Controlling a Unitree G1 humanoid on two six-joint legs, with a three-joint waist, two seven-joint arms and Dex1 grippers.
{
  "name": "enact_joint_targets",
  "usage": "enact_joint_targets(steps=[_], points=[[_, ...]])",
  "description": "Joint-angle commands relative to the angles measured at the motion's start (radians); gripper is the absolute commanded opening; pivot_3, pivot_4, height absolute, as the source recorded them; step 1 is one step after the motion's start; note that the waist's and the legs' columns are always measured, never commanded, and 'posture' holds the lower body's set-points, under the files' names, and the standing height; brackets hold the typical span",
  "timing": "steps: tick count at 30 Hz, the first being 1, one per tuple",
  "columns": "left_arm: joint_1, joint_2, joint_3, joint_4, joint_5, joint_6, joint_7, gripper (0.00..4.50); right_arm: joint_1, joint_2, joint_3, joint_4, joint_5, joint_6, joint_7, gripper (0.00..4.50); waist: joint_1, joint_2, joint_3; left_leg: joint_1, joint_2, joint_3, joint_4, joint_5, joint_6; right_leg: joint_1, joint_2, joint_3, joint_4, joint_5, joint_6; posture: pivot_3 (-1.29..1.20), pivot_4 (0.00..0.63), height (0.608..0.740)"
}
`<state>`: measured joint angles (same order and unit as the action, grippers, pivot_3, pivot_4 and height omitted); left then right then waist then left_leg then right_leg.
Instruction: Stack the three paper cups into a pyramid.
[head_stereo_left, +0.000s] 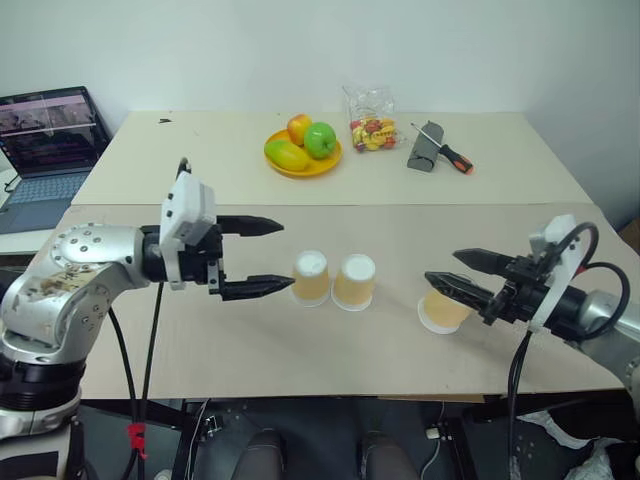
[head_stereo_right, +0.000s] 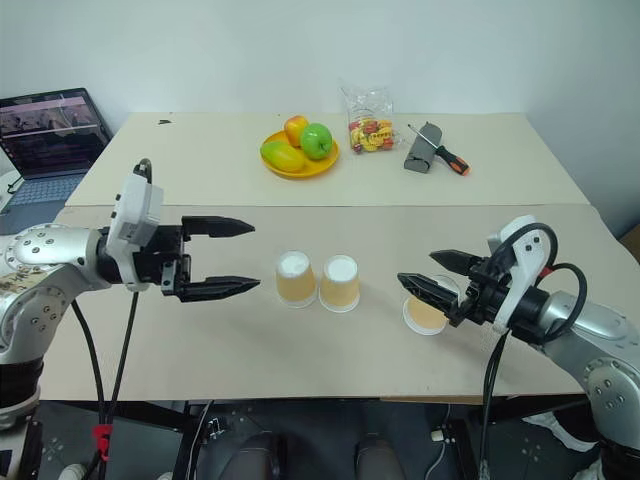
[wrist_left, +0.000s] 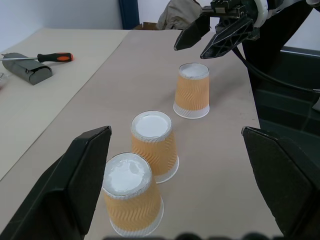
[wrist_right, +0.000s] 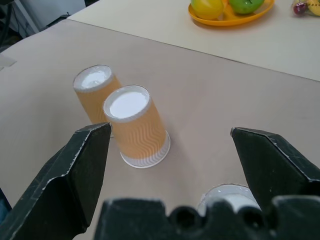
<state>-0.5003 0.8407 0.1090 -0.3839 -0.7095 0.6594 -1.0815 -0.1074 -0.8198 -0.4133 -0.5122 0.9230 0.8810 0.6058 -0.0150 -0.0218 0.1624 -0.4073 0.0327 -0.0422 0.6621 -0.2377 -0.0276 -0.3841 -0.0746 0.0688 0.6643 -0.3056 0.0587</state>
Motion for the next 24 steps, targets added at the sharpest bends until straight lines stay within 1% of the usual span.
enact_joint_targets(steps=[1,4,7,10,13,19,24], points=[[-0.029,-0.007,0.007,-0.026,-0.018,-0.004,0.014,4.45,0.039,-0.023,-0.073,0.032,-0.031,-0.048,0.038,4.50,0.002,0.000,0.000,0.000,0.000,0.000,0.000,0.000,0.000,0.000,0.000,0.000,0.000,0.000,0.000,0.00,0.150,0.740],[-0.032,-0.009,0.004,-0.026,-0.018,-0.004,0.016,4.45,0.110,-0.036,-0.101,0.042,-0.063,-0.065,0.074,4.50,0.003,0.000,0.000,0.000,0.000,0.000,0.000,0.000,0.000,0.000,0.000,0.000,0.000,0.000,0.000,0.00,0.150,0.740],[-0.043,-0.016,-0.002,-0.012,-0.014,-0.005,0.020,4.45,0.204,-0.027,-0.135,0.020,-0.057,-0.072,0.124,4.50,0.002,0.000,0.000,0.000,0.000,0.000,0.000,0.000,0.000,0.000,0.000,0.000,0.000,0.000,0.000,0.00,0.150,0.740],[-0.048,-0.026,-0.012,-0.005,-0.007,-0.008,0.028,4.45,0.235,-0.019,-0.128,0.013,-0.071,-0.084,0.126,4.50,-0.003,0.000,0.000,0.001,0.000,0.000,0.000,0.000,0.000,0.001,0.000,0.000,0.000,0.000,0.000,0.00,0.150,0.740],[-0.057,-0.038,-0.010,-0.010,-0.020,0.003,0.040,4.45,0.211,0.000,-0.072,0.012,-0.106,-0.098,0.095,4.50,-0.008,0.000,0.000,0.002,0.000,0.001,0.000,0.000,0.000,0.001,0.000,0.001,0.001,0.000,0.000,0.00,0.150,0.740],[-0.074,-0.054,-0.012,-0.014,-0.024,0.010,0.061,4.45,0.104,0.064,0.047,0.046,-0.177,-0.125,0.028,4.50,-0.007,0.000,0.000,0.001,0.000,0.000,0.000,0.000,0.000,0.000,0.000,0.001,0.000,0.000,0.000,0.00,0.150,0.740],[-0.076,-0.051,-0.006,-0.016,-0.027,0.014,0.064,4.45,0.066,0.096,0.080,0.068,-0.203,-0.143,0.021,4.50,-0.003,0.000,0.000,0.001,0.000,0.000,0.000,0.000,0.000,0.000,0.000,0.000,0.000,0.000,0.000,0.00,0.150,0.740]])
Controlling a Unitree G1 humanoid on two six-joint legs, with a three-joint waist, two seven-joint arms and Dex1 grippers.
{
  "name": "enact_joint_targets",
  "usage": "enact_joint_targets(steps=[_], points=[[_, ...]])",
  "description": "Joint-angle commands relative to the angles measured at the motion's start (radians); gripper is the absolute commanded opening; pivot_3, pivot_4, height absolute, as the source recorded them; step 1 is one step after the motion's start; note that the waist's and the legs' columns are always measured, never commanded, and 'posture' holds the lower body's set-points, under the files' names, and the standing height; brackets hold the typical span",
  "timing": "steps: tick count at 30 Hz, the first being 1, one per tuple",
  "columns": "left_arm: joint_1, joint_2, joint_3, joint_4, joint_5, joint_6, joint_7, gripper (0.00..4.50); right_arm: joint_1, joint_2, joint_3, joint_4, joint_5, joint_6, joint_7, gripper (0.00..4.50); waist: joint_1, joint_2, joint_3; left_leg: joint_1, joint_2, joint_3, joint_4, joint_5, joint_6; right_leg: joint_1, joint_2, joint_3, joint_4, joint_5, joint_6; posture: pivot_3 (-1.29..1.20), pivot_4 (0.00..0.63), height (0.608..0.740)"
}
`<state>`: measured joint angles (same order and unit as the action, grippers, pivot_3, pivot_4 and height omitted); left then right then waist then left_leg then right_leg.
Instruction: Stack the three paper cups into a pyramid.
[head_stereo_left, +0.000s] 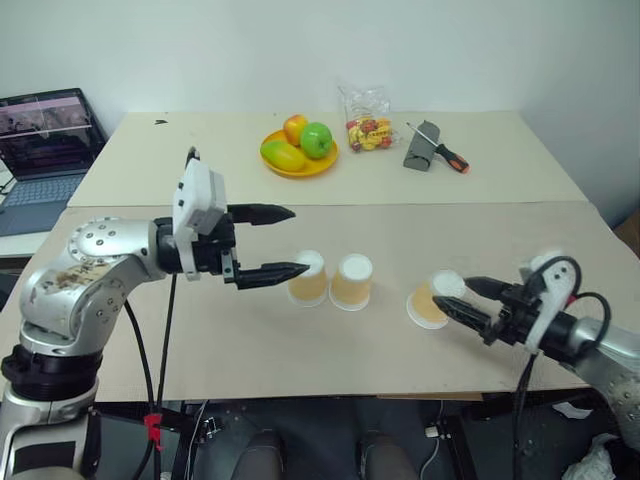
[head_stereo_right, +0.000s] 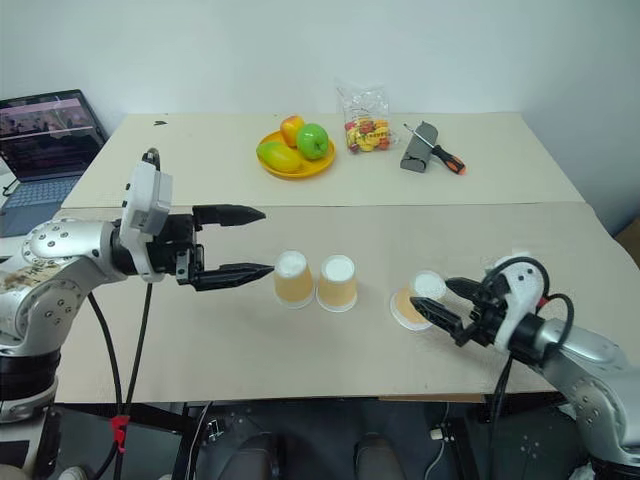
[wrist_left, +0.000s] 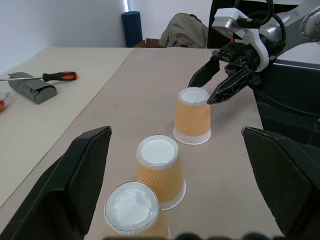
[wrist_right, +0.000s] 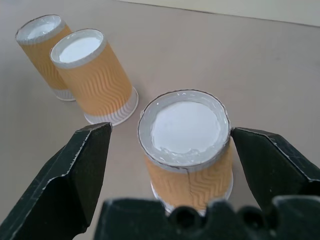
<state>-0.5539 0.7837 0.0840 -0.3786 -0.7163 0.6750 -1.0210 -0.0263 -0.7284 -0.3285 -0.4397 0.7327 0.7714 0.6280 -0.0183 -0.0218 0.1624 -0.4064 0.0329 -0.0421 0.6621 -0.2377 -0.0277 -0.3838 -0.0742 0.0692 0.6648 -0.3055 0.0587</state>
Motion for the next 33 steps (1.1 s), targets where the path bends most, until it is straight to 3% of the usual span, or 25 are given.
enact_joint_targets(steps=[1,28,31,33], points=[[-0.022,0.007,0.020,-0.022,-0.020,0.000,0.003,4.45,-0.017,0.006,-0.003,0.000,-0.018,-0.036,0.000,4.50,0.003,0.000,0.000,0.000,0.000,0.000,0.000,0.000,0.000,0.000,0.000,0.000,0.000,0.000,0.000,0.00,0.150,0.740],[-0.033,0.017,0.031,-0.030,-0.043,0.017,0.036,4.45,-0.145,0.077,0.081,0.100,-0.162,-0.072,-0.048,4.50,0.001,0.000,0.000,0.000,0.000,0.000,0.000,0.000,0.000,0.000,0.000,0.000,0.000,0.000,0.000,0.00,0.150,0.740],[-0.035,0.017,0.031,-0.028,-0.043,0.016,0.037,4.50,-0.147,0.083,0.079,0.100,-0.157,-0.073,-0.047,3.85,0.001,0.000,0.000,0.000,0.000,0.000,0.000,0.000,0.000,0.000,0.000,0.000,0.000,0.000,0.000,0.00,0.150,0.740],[-0.033,0.018,0.031,-0.029,-0.042,0.016,0.038,4.50,-0.150,0.085,0.084,0.091,-0.150,-0.067,-0.042,3.16,0.001,0.000,0.000,0.000,0.000,0.000,0.000,0.000,0.000,0.000,0.000,0.000,0.000,0.000,0.000,0.00,0.150,0.740]])
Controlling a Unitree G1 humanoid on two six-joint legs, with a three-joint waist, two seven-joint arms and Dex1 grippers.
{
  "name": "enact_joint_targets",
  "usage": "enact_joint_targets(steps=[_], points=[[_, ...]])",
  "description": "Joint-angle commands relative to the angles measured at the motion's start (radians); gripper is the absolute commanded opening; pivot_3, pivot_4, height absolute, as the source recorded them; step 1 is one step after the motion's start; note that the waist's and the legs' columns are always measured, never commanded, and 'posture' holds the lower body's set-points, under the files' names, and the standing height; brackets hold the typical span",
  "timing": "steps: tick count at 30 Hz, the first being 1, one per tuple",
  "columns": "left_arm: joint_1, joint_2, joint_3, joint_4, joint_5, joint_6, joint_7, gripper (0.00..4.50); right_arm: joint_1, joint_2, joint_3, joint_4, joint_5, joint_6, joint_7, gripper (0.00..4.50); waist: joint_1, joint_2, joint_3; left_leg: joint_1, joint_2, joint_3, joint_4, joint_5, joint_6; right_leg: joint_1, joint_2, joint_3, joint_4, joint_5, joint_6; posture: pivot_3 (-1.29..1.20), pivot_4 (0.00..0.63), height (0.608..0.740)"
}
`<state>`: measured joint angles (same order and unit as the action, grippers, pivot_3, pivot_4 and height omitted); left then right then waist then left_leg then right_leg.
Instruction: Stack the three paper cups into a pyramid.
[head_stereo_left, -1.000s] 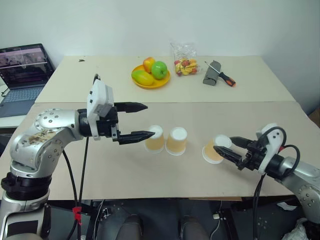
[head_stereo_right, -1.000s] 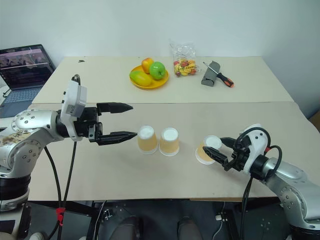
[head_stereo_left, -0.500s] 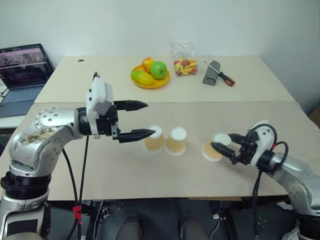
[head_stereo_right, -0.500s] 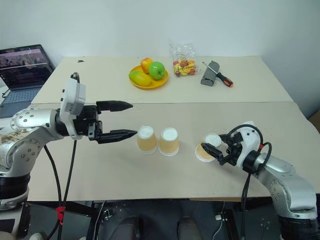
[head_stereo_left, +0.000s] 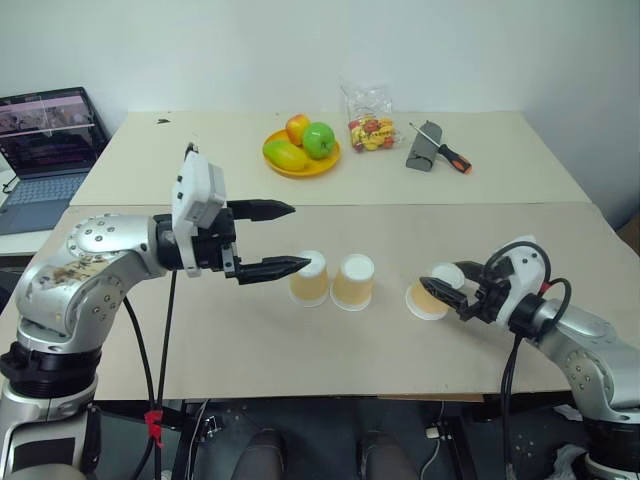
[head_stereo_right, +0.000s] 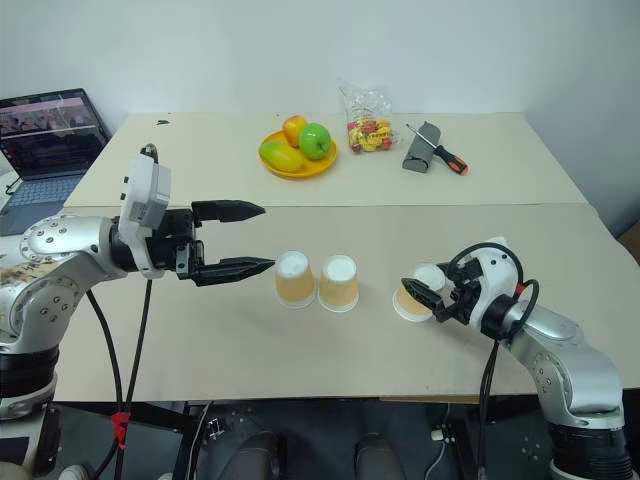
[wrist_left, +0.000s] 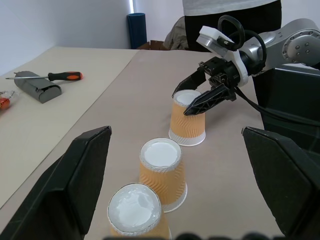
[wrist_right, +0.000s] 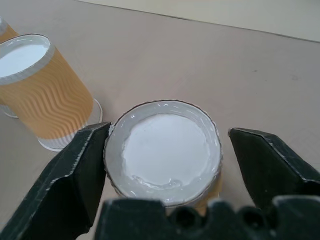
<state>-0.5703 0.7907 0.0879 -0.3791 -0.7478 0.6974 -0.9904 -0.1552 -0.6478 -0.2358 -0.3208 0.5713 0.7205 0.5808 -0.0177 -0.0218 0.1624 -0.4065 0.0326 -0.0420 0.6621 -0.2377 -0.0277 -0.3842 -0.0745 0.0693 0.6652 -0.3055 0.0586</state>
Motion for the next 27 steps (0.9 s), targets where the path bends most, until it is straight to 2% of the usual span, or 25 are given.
enact_joint_targets(steps=[1,8,11,16,19,24,27], points=[[-0.015,0.011,0.026,-0.028,-0.009,-0.007,0.006,4.50,-0.025,0.005,-0.005,-0.032,0.011,-0.012,0.003,2.84,0.000,0.000,0.000,0.000,0.000,0.000,0.000,0.000,0.000,0.000,0.000,0.000,0.000,0.000,0.000,0.00,0.150,0.740],[0.006,0.019,0.030,-0.029,-0.003,-0.011,0.001,4.50,-0.086,-0.031,0.015,-0.069,0.019,0.005,0.033,2.84,-0.003,0.000,0.000,0.000,0.000,0.000,0.000,0.000,0.000,0.000,0.000,0.000,0.000,0.000,0.000,0.00,0.150,0.740],[0.031,0.027,0.044,-0.023,0.003,-0.018,0.002,4.50,-0.209,-0.078,0.013,-0.091,0.076,0.043,0.086,2.84,-0.008,0.002,0.001,0.000,0.000,0.000,0.000,0.000,0.000,0.000,0.000,0.000,0.000,0.000,0.000,0.00,0.150,0.740],[0.091,0.020,0.075,0.003,0.060,-0.083,0.030,4.50,-0.446,-0.199,0.038,-0.043,0.165,0.093,0.262,2.84,-0.013,0.003,0.002,0.000,0.001,0.000,0.000,0.000,0.000,-0.001,0.001,0.000,0.001,0.000,0.000,0.00,0.150,0.740],[0.127,0.012,0.080,0.013,0.091,-0.124,0.035,4.50,-0.598,-0.243,0.112,0.060,0.185,0.088,0.438,2.84,-0.013,0.003,0.002,-0.001,0.001,0.000,0.000,0.000,0.000,-0.001,0.000,0.000,0.000,0.000,0.000,0.00,0.150,0.740],[0.178,-0.001,0.084,0.015,0.115,-0.163,0.042,4.50,-0.817,-0.155,0.301,0.214,0.148,0.108,0.594,2.84,-0.022,0.003,0.002,0.000,0.001,0.000,0.000,0.000,0.000,-0.002,0.000,0.000,0.000,0.000,0.000,0.00,0.150,0.740],[0.201,-0.010,0.085,-0.007,0.114,-0.162,0.052,4.50,-0.858,-0.086,0.435,0.312,0.027,0.030,0.638,2.84,-0.030,0.003,0.002,0.000,0.001,0.000,0.000,0.000,0.000,-0.002,0.000,0.000,0.001,0.000,0.000,0.00,0.150,0.740]])
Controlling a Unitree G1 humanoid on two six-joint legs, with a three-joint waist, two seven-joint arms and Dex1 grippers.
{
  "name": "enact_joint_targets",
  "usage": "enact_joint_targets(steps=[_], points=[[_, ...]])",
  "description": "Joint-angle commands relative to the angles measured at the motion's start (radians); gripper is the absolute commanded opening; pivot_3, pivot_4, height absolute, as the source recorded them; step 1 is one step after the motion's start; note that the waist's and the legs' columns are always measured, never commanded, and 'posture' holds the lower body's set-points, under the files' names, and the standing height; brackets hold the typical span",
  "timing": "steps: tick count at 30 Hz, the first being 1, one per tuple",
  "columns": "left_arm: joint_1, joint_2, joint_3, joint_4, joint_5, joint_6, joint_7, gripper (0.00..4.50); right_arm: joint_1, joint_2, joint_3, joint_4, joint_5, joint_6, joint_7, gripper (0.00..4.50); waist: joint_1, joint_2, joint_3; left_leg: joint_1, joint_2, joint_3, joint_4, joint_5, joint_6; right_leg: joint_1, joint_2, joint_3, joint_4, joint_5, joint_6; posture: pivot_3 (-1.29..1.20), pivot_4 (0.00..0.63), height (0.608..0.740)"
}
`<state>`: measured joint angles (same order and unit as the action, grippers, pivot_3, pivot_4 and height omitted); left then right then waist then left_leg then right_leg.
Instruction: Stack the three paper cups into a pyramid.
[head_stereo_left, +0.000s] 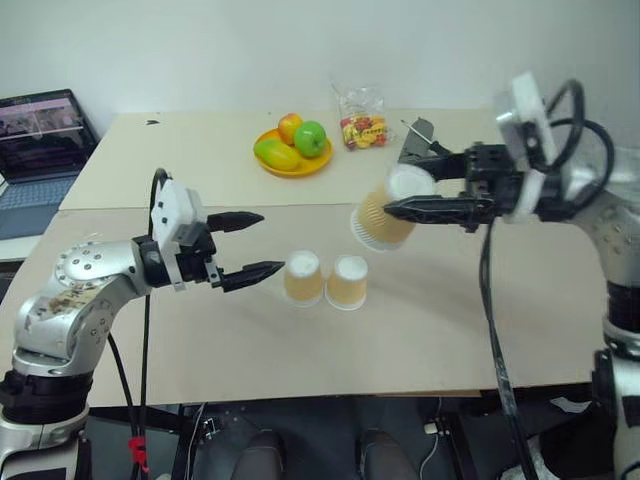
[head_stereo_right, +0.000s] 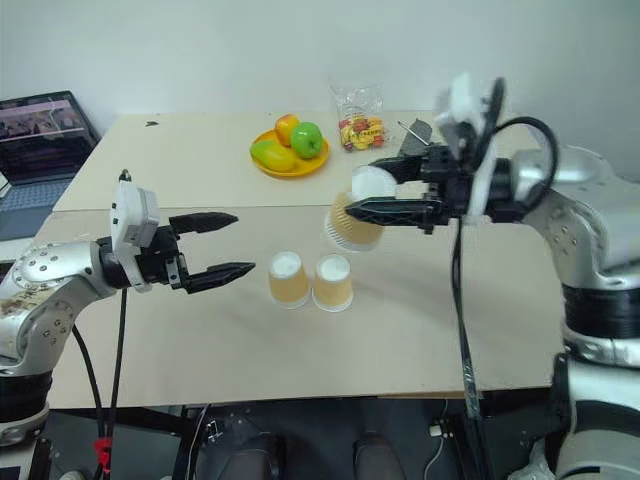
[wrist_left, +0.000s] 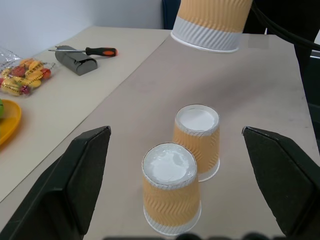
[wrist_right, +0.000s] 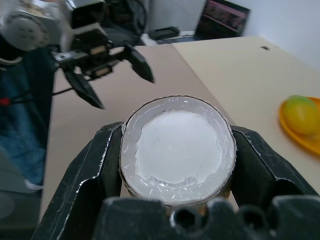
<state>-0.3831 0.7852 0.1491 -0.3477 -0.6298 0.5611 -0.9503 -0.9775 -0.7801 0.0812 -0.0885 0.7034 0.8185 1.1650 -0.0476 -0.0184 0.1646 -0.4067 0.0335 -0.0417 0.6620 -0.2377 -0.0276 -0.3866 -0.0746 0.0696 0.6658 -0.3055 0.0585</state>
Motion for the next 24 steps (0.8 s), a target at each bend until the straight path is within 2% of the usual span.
enact_joint_targets(steps=[1,9,19,24], points=[[0.019,-0.007,0.023,-0.045,-0.004,-0.024,0.015,4.50,-0.045,0.069,0.153,0.113,-0.141,-0.095,0.065,2.84,0.001,0.000,0.000,0.000,0.000,0.000,0.000,0.000,0.000,0.000,0.000,0.000,0.000,0.000,0.000,0.00,0.150,0.740],[0.084,0.006,0.054,-0.109,-0.032,0.006,0.027,4.50,-0.122,0.219,0.268,0.324,-0.308,-0.225,0.134,2.84,0.003,0.000,0.000,-0.002,-0.001,-0.001,0.000,0.000,-0.001,-0.003,-0.001,-0.001,0.001,0.000,0.000,0.00,0.150,0.740],[0.103,0.011,0.058,-0.127,-0.044,0.009,0.047,4.50,-0.145,0.261,0.262,0.357,-0.362,-0.251,0.194,2.84,0.001,0.000,0.000,0.001,0.000,-0.001,0.000,0.000,-0.001,-0.002,0.000,-0.001,0.005,0.000,0.000,0.00,0.150,0.740],[0.096,0.005,0.044,-0.122,-0.043,0.003,0.051,4.50,-0.156,0.247,0.254,0.342,-0.364,-0.230,0.218,2.84,0.001,0.000,0.000,0.001,0.000,-0.001,0.000,0.000,-0.001,-0.002,-0.001,-0.001,0.005,0.000,0.000,0.00,0.150,0.740]])
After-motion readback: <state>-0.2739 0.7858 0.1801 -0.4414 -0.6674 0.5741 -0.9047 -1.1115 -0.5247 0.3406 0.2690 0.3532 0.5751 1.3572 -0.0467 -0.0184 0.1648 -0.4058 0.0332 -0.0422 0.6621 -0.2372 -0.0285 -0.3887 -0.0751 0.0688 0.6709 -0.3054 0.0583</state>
